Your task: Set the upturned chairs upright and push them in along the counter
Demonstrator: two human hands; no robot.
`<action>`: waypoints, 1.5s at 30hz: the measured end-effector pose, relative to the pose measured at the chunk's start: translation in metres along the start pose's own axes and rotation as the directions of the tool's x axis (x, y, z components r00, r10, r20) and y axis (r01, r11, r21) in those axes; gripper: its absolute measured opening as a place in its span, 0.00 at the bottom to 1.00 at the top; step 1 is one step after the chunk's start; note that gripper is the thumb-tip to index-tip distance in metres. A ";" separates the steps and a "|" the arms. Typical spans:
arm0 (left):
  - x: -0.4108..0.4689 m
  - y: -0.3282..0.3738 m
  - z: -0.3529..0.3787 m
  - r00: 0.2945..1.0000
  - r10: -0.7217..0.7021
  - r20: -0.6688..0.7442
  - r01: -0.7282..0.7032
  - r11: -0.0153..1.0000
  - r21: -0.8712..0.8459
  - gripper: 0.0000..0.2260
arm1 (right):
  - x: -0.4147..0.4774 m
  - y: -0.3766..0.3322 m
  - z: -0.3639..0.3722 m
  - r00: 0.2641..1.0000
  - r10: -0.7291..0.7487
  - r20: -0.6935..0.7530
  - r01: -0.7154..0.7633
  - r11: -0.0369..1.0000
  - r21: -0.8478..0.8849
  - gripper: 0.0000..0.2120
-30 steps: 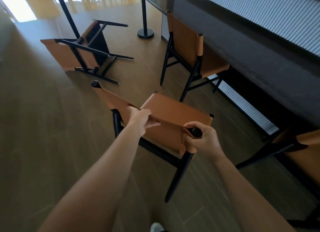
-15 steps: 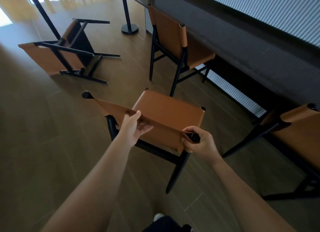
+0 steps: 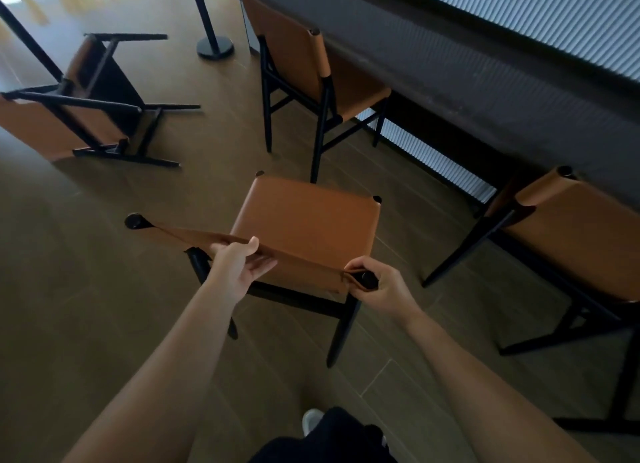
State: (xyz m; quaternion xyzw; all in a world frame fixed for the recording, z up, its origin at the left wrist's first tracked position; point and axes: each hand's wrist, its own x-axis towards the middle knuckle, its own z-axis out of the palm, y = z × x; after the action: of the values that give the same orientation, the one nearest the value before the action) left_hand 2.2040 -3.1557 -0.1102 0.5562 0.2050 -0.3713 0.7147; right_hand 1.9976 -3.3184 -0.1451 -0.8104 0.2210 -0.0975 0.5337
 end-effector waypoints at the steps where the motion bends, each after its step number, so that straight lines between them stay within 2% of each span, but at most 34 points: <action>1: 0.001 -0.002 -0.004 1.000 -0.006 0.000 0.006 1.000 -0.011 0.34 | -0.004 0.003 0.002 1.000 0.000 0.001 0.000 1.000 -0.011 0.10; 4: 0.000 -0.008 -0.012 0.999 -0.036 -0.006 0.036 0.999 0.005 0.38 | -0.017 0.012 0.009 1.000 0.009 -0.008 -0.010 0.999 -0.033 0.09; 9: -0.003 -0.016 -0.027 0.999 -0.033 0.015 0.032 0.998 0.063 0.28 | -0.034 0.022 0.026 0.992 0.058 -0.113 -0.068 0.994 -0.085 0.11; 12: -0.004 -0.019 -0.040 0.998 -0.044 0.043 0.039 0.995 0.094 0.37 | -0.046 0.019 0.035 0.964 0.155 -0.216 -0.178 0.980 -0.091 0.20; 15: -0.003 -0.020 -0.057 0.994 -0.092 0.065 0.086 0.992 0.096 0.40 | -0.060 0.014 0.052 0.901 0.300 -0.313 -0.317 0.948 -0.003 0.30; 18: -0.004 -0.023 -0.069 0.984 -0.143 0.105 0.130 0.984 0.119 0.35 | -0.071 0.017 0.070 0.800 0.468 -0.376 -0.447 0.882 0.147 0.39; 25: -0.004 -0.015 -0.081 0.969 -0.201 0.141 0.165 0.958 0.234 0.26 | -0.067 0.009 0.091 0.582 0.659 -0.476 -0.538 0.751 0.382 0.44; 29: -0.002 -0.011 -0.092 0.953 -0.249 0.172 0.194 0.939 0.284 0.20 | -0.062 0.001 0.105 0.454 0.751 -0.479 -0.502 0.660 0.559 0.42; 31: 0.000 -0.008 -0.098 0.946 -0.273 0.173 0.216 0.932 0.292 0.18 | -0.059 0.004 0.112 0.417 0.797 -0.437 -0.479 0.601 0.640 0.38; 33: 0.003 -0.004 -0.105 0.948 -0.275 0.158 0.225 0.934 0.278 0.19 | -0.055 0.002 0.121 0.342 0.862 -0.374 -0.407 0.494 0.768 0.20; 34: 0.006 -0.002 -0.110 0.952 -0.271 0.143 0.228 0.938 0.260 0.19 | -0.053 -0.004 0.127 0.300 0.899 -0.319 -0.332 0.411 0.849 0.09; 35: 0.008 0.000 -0.114 0.957 -0.267 0.117 0.233 0.943 0.239 0.20 | -0.050 -0.012 0.134 0.284 0.931 -0.228 -0.271 0.306 0.913 0.02; 36: 0.011 0.002 -0.118 0.961 -0.262 0.090 0.238 0.947 0.217 0.21 | -0.047 -0.020 0.142 0.313 0.941 -0.126 -0.215 0.200 0.956 0.04; 37: 0.014 0.006 -0.122 0.964 -0.259 0.064 0.243 0.950 0.194 0.22 | -0.044 -0.028 0.150 0.380 0.924 -0.033 -0.190 0.113 0.975 0.06; 38: 0.017 0.009 -0.126 0.965 -0.257 0.041 0.247 0.954 0.170 0.24 | -0.039 -0.037 0.157 0.450 0.892 0.035 -0.175 0.050 0.983 0.05; 40: 0.023 0.015 -0.132 0.966 -0.259 0.014 0.255 0.959 0.122 0.25 | -0.030 -0.053 0.164 0.544 0.832 0.114 -0.155 -0.034 0.987 0.02; 42: 0.027 0.023 -0.135 0.962 -0.272 0.013 0.270 0.959 0.085 0.23 | -0.016 -0.061 0.166 0.547 0.822 0.162 -0.149 -0.095 0.984 0.12; 43: 0.029 0.026 -0.136 0.959 -0.285 0.012 0.283 0.956 0.082 0.22 | -0.009 -0.060 0.166 0.520 0.839 0.159 -0.135 -0.103 0.985 0.17; 45: 0.032 0.031 -0.134 0.949 -0.314 0.007 0.312 0.946 0.083 0.20 | 0.003 -0.060 0.166 0.475 0.870 0.133 -0.111 -0.091 0.990 0.20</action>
State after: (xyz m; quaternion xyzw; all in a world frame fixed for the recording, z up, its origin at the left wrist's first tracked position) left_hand 2.2641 -3.0349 -0.1526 0.5413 0.2681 -0.4937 0.6256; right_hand 2.0809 -3.1636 -0.1589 -0.0371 0.5685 -0.2261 0.7901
